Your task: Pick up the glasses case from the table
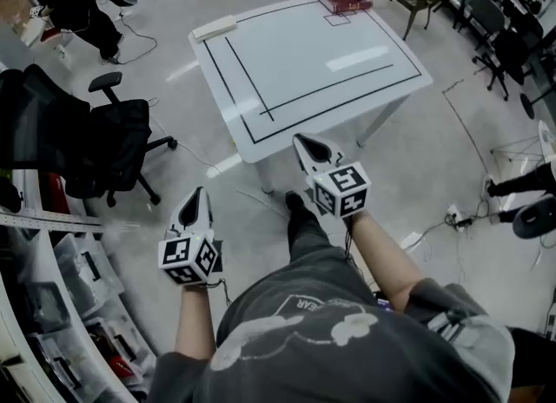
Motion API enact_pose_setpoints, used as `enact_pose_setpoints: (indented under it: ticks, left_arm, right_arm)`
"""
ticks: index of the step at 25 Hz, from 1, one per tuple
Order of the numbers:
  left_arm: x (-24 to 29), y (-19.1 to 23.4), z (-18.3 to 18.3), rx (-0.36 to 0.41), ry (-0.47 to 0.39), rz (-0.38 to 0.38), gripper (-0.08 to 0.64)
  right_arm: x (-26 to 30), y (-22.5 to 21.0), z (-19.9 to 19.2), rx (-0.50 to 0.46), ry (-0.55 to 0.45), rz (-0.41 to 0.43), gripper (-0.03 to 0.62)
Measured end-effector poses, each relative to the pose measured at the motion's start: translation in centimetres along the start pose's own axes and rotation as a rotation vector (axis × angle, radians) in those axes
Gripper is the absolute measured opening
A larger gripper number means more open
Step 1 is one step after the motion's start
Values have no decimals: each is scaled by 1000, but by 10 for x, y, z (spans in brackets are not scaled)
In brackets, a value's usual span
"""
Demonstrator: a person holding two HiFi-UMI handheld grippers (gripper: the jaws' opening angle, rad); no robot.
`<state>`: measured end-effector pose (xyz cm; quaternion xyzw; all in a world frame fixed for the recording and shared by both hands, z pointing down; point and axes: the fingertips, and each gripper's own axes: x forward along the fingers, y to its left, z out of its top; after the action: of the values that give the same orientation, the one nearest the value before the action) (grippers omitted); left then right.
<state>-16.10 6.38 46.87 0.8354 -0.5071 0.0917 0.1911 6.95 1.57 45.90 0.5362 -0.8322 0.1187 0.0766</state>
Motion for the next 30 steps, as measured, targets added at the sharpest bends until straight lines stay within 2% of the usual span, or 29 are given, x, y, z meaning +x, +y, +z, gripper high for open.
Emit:
enact_pose_setpoints:
  ticks: [8,15,18,22,26,30]
  left_arm:
    - [128,-8,49,-22,14,88,2]
    - [207,13,105,-27,-30,215,2]
    - [226,26,123,-12,-50,262,2]
    - [238,52,135,-12,-59,317,2]
    - [256,69,139,-20,-48,306,2]
    - [282,93,151,-9,-46,268,2]
  right_arm:
    - [100,-108,29,7,44,95,0]
    - [182,-144,50,-148,135,241,7]
    - [216,-148,57,-183,150,292,73]
    - [261,-140,65,-230,172,362,126]
    - [304,-136,72,-265,192,384,196]
    - [349,-138,81,-343,214,348,300]
